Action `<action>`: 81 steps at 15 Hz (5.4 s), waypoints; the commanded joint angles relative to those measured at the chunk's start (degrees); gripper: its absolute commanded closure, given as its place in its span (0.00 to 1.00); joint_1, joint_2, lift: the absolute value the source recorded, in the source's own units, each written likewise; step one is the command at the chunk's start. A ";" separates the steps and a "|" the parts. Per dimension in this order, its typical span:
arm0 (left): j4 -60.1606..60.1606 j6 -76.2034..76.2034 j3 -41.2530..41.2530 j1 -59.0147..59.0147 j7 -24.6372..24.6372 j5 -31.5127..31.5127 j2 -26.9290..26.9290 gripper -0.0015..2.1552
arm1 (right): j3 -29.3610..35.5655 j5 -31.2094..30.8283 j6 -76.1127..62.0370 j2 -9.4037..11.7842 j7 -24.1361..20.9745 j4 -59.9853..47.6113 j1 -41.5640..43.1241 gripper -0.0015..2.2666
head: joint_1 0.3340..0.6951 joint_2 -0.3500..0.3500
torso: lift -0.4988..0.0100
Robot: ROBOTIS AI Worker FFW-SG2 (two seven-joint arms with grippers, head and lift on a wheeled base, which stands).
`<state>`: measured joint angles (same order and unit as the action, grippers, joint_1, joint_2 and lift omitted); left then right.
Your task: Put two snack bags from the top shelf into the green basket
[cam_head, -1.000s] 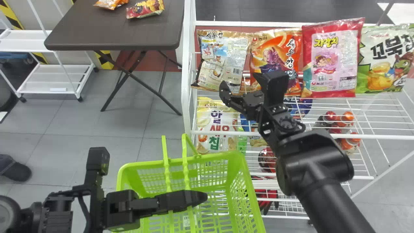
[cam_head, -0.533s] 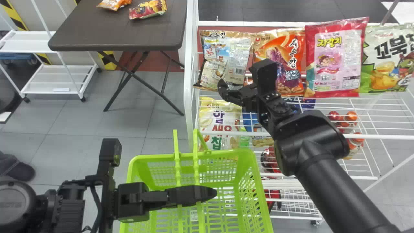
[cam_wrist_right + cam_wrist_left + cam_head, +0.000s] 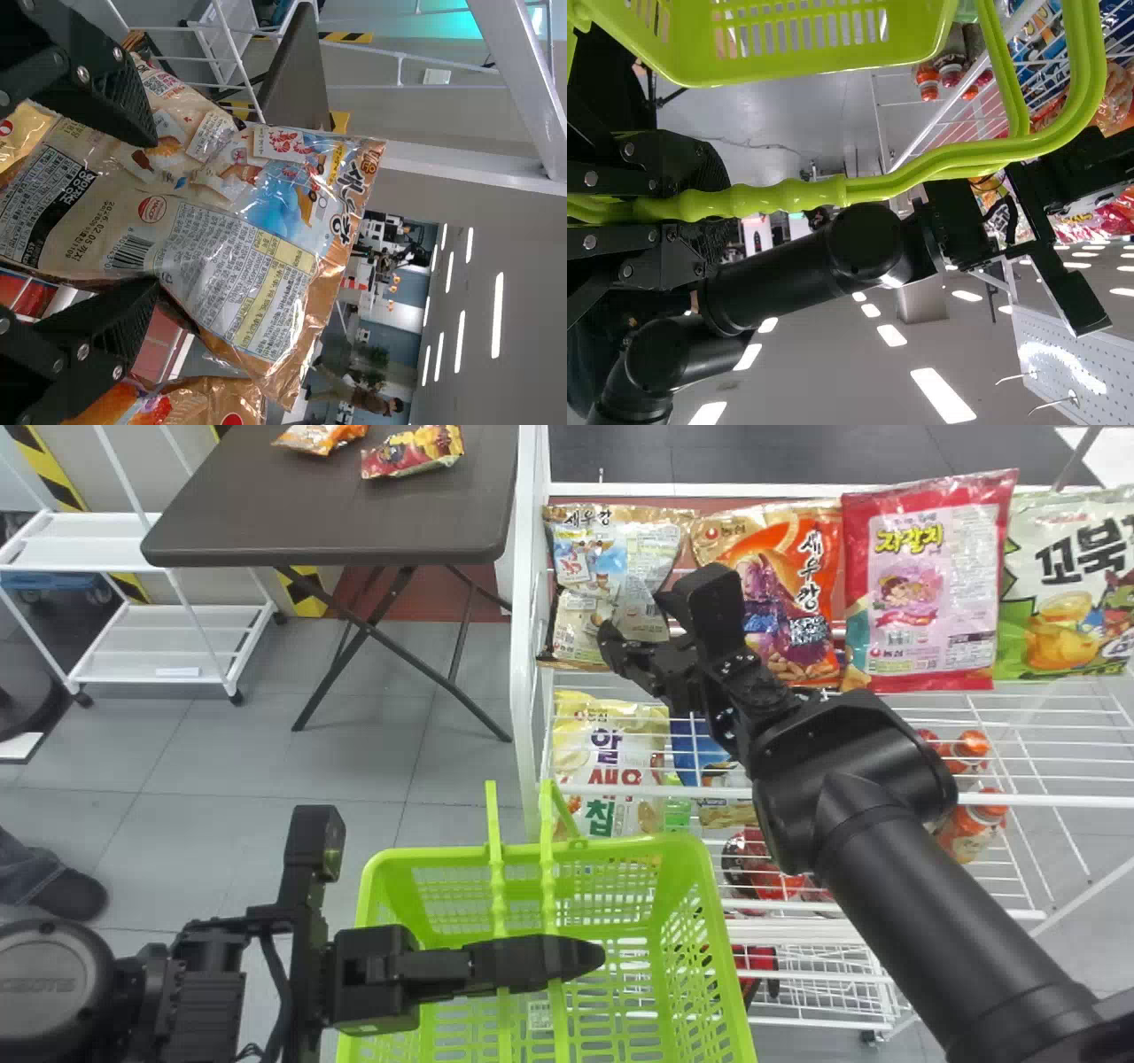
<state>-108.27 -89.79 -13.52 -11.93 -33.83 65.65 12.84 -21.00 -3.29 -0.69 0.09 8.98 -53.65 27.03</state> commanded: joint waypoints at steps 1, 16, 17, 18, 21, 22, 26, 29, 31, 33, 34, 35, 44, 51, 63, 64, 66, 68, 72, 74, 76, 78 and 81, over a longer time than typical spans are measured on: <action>0.07 -0.24 -0.11 -0.11 0.00 0.00 -0.01 0.99 | 0.17 -0.57 -0.93 -0.14 -0.10 0.03 -0.40 0.80 | 1.00 0.57 | 0.98; 0.60 -0.24 -1.16 -0.37 -0.44 0.53 1.49 0.99 | 5.27 -9.01 16.47 -0.14 -2.48 -49.19 -29.67 0.99 | 1.00 0.58 | 0.98; 0.60 -0.24 -1.25 -0.28 -0.44 0.53 1.49 0.99 | 5.53 -9.01 19.46 -0.14 -2.48 -53.14 -31.69 0.99 | 1.00 0.58 | 0.98; 0.69 -0.24 -1.42 -0.28 -0.53 0.53 1.57 0.99 | 5.45 -9.01 22.97 -0.14 -2.48 -57.62 -33.97 0.99 | 1.00 0.56 | 0.98; 1.22 -0.24 -2.13 -0.37 -0.53 0.62 1.57 0.99 | 5.53 -9.10 35.10 -0.14 -2.48 -68.61 -40.30 0.99 | 1.00 0.55 | 0.98; 1.48 -0.24 -2.48 -0.37 -0.62 0.79 1.57 0.99 | 5.53 -9.01 38.44 -0.14 -2.48 -71.42 -41.97 0.99 | 1.00 0.54 | 0.98; 1.57 -0.24 -4.68 -1.69 -1.23 1.06 0.69 0.99 | 5.97 -5.41 52.68 3.52 -0.19 -81.18 -47.33 0.99 | 1.00 0.52 | 0.98; 1.66 -0.24 -4.68 -1.60 -1.23 0.97 0.52 0.99 | 5.80 -4.97 66.39 5.80 1.83 -88.65 -50.85 0.99 | 1.00 0.51 | 0.98; 1.92 -0.24 -4.68 -1.60 -1.32 0.97 0.43 0.99 | 5.80 -1.80 72.01 6.33 4.03 -91.46 -51.90 0.99 | 1.00 0.50 | 0.98; 2.01 -0.24 -4.68 -1.60 -1.41 0.97 0.26 0.99 | 4.48 0.75 74.83 6.33 4.82 -91.99 -52.17 0.99 | 1.00 0.51 | 0.98; 2.01 -0.24 -4.59 -1.60 -1.59 0.97 0.17 0.99 | 3.07 0.75 75.00 6.33 4.82 -91.46 -52.25 0.99 | 1.00 0.55 | 0.98; 1.92 -0.24 -4.59 -1.60 -1.59 0.97 0.08 0.99 | 1.58 0.75 75.00 6.33 4.82 -90.67 -52.25 0.99 | 1.00 0.57 | 0.98; 2.45 -0.24 -4.50 -1.60 -1.94 0.88 0.17 0.99 | 1.40 2.50 56.19 6.24 5.78 -79.86 -51.37 0.03 | 1.00 0.76 | 0.98; 2.36 -0.24 -4.06 -1.60 -2.02 0.88 0.08 0.99 | 14.67 5.23 29.83 4.22 3.50 -65.45 -42.67 0.04 | 1.00 0.54 | 0.98; 2.18 -0.24 -2.04 -0.11 -0.71 0.79 0.61 0.99 | 18.54 6.19 20.86 3.69 1.21 -33.01 -16.57 0.04 | 1.00 0.34 | 0.98; 2.27 -0.24 -1.60 0.15 -0.53 0.79 0.61 0.99 | 18.54 5.84 20.86 3.78 1.21 -30.73 -14.99 0.04 | 1.00 0.34 | 0.98; 2.27 -0.24 -1.34 0.51 -0.44 0.79 0.69 0.99 | 18.37 5.32 20.86 3.69 1.21 -25.10 -11.65 0.04 | 1.00 0.33 | 0.98; 2.71 -0.24 -0.55 1.47 -0.44 0.70 0.69 0.99 | 18.10 4.88 20.33 3.69 1.39 -20.36 -9.10 0.03 | 1.00 0.32 | 0.98; 3.41 -0.24 0.33 2.26 -0.53 0.70 0.78 0.99 | 15.38 3.91 18.40 3.25 2.18 -14.12 -4.97 0.02 | 1.00 0.31 | 0.98; 3.41 -0.24 0.25 2.18 -0.53 0.79 0.87 0.99 | 14.59 2.68 16.82 2.72 2.27 -12.62 -3.39 0.02 | 1.00 0.34 | 0.98; 3.15 -0.24 0.25 2.09 -0.53 0.88 0.96 0.99 | 13.88 1.80 17.00 2.64 2.88 -11.31 -2.24 0.13 | 1.00 0.36 | 0.98; 3.33 -0.24 0.16 2.00 -0.53 0.88 1.05 0.99 | 13.88 0.83 17.17 2.64 3.32 -11.13 -2.16 0.59 | 1.00 0.38 | 0.98; 3.33 -0.24 0.16 2.00 -0.62 0.88 1.05 0.99 | 14.06 -0.31 18.05 2.72 3.32 -10.60 -2.51 0.92 | 1.00 0.38 | 0.98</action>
<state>-104.95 -89.79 -13.36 -9.93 -34.45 66.54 13.88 -7.06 -2.99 17.02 2.78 12.28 -64.33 24.79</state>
